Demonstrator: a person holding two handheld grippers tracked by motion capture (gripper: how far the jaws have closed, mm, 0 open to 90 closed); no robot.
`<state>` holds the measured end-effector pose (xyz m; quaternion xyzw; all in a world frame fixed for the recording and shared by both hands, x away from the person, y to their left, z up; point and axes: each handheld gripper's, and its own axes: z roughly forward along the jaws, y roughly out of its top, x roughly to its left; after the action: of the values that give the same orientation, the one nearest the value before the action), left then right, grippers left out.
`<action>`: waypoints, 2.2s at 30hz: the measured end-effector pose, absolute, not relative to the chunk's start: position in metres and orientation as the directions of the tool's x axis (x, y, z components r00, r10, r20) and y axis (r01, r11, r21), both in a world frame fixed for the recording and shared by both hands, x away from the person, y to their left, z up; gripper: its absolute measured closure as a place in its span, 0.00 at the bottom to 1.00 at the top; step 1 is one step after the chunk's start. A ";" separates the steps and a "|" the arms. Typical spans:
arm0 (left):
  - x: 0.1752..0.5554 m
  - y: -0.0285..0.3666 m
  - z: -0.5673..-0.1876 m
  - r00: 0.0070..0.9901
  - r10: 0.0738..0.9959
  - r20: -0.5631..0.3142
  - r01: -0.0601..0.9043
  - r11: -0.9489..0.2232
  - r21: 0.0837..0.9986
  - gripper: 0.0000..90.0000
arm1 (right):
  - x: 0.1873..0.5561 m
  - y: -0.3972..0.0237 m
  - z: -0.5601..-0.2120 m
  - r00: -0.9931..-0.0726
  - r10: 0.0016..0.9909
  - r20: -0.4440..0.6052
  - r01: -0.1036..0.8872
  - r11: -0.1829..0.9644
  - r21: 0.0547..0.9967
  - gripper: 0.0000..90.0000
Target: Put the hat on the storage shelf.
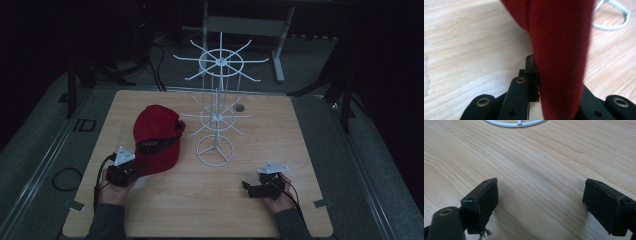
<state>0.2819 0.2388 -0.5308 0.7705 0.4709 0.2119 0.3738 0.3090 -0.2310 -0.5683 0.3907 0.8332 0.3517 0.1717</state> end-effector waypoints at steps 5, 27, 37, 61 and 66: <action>0.278 0.245 -0.534 0.477 0.877 -0.062 0.585 -0.264 0.766 0.93 | 0.309 -0.231 -0.568 -0.636 0.772 -0.011 0.530 0.447 0.720 0.15; 0.281 0.247 -0.513 0.395 0.913 -0.099 0.540 -0.144 0.829 0.96 | 0.309 -0.231 -0.568 -0.636 0.772 -0.011 0.530 0.447 0.720 0.15; 0.279 0.251 -0.495 0.376 0.922 -0.088 0.500 -0.122 0.858 0.95 | 0.309 -0.231 -0.568 -0.636 0.772 -0.011 0.530 0.447 0.720 0.15; 0.282 0.242 -0.454 0.385 0.916 -0.116 0.417 -0.061 0.907 0.95 | 0.309 -0.231 -0.568 -0.636 0.772 -0.012 0.530 0.447 0.720 0.15; 0.283 0.240 -0.448 0.379 0.916 -0.133 0.402 -0.033 0.915 0.95 | 0.309 -0.231 -0.568 -0.634 0.773 -0.009 0.532 0.445 0.721 0.15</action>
<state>0.2833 0.2403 -0.4484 0.6695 0.4922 0.2614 0.4910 0.3091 -0.2308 -0.5682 0.3919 0.8324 0.3524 0.1714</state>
